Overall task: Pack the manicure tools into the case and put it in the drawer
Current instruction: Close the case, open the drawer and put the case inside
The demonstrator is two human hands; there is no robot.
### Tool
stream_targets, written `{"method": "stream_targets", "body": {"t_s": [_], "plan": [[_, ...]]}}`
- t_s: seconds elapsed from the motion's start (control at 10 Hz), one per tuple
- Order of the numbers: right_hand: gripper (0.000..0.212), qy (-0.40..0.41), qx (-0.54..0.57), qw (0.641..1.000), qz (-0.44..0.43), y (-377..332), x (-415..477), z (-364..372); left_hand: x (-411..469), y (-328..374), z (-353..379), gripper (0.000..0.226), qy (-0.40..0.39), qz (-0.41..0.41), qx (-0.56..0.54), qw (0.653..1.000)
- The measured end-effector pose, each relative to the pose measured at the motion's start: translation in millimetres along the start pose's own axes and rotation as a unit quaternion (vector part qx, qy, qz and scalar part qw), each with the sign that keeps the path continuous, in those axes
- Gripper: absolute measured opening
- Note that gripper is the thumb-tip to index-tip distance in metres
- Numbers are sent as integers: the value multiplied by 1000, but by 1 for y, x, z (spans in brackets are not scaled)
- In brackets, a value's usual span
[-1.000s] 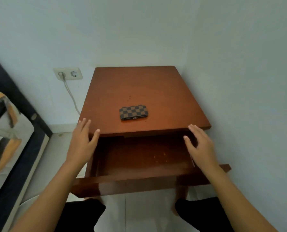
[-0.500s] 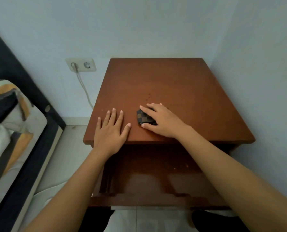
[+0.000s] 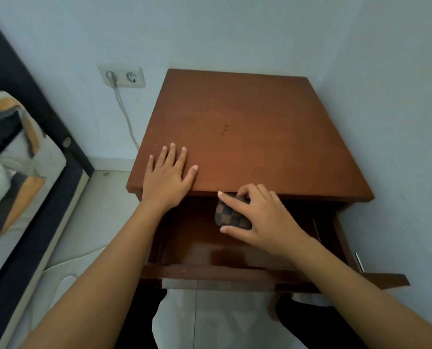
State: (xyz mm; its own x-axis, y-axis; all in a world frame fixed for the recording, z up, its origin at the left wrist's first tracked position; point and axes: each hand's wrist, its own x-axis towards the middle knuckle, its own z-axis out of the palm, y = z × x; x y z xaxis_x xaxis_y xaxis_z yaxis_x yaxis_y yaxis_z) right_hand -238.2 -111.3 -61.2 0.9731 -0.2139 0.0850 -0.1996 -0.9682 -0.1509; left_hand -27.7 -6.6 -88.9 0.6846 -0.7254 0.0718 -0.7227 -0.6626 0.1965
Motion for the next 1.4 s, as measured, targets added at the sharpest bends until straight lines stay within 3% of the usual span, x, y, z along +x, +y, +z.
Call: {"method": "stream_targets", "body": {"t_s": [0.1,0.2,0.4,0.5,0.7,0.8,0.9,1.0,1.1,1.2,1.4], "plan": [[67,-53,10,998,-29,-6,-13,13,0,0,-1,64,-4,-1,3,1000],[66,-155,49,987,1,1,-1,29,0,0,0,64,-3,-1,8,1000],[69,-287,168,935,122,26,31,69,1,0,2,64,6,-3,12,1000],[69,-306,128,937,108,28,33,83,0,0,3,64,11,-5,14,1000],[69,-300,192,917,181,27,28,77,-2,2,1,63,0,-13,3,1000],[58,-266,257,905,212,21,13,54,-19,10,-1,60,5,-33,-36,999],[46,-162,296,919,203,5,-23,25,-59,22,-4,60,-2,-23,-97,995],[43,-41,257,949,177,-13,-71,4,-118,31,-2,63,-8,12,-174,985],[54,-5,186,973,138,-16,-107,4,-166,30,11,69,0,90,-94,992],[65,-21,71,992,104,-10,-121,21,-175,23,22,67,6,165,-12,986],[67,7,-41,993,109,5,-95,31,-142,24,24,87,23,167,39,985]]}}
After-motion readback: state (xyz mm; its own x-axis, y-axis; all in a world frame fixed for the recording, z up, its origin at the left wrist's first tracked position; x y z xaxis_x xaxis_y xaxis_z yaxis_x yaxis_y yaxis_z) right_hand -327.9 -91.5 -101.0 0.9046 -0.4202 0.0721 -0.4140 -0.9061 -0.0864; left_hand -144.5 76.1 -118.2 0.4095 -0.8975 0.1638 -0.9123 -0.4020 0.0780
